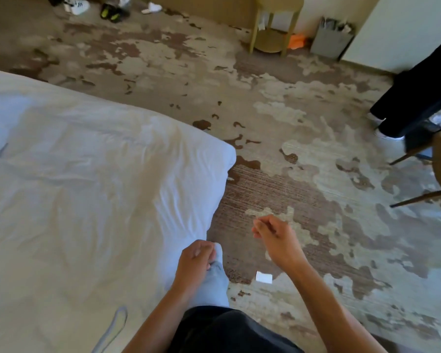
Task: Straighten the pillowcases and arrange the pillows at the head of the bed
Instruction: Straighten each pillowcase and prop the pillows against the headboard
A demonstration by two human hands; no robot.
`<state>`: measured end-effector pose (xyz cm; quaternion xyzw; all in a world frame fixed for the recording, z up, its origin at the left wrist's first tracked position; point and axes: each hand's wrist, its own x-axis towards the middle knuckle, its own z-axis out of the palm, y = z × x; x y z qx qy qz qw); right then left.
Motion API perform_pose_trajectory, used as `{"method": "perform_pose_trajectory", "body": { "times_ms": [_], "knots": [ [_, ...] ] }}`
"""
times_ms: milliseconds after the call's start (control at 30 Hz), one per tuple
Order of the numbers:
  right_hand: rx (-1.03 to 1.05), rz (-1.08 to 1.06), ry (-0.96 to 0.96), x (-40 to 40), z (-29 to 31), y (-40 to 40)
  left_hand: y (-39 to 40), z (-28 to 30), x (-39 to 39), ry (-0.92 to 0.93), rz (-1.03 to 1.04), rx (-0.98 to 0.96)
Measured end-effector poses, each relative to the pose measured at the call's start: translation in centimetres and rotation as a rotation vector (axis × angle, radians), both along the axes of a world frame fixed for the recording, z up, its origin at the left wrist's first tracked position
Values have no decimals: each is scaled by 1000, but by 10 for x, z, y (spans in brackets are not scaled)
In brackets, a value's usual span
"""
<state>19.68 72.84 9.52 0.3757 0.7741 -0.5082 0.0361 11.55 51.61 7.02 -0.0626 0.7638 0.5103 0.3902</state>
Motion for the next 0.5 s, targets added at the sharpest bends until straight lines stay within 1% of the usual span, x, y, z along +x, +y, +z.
{"method": "perform_pose_trajectory", "body": {
  "times_ms": [200,367,500],
  "knots": [
    [22,-83,-2,-71,16,101,135,11,-99,-25,-111,77],
    [13,-191,-2,-106,6,186,252,34,-181,38,-217,176],
    [-11,-246,-37,-146,-13,265,345,44,-252,136,-227,244]
  ]
}}
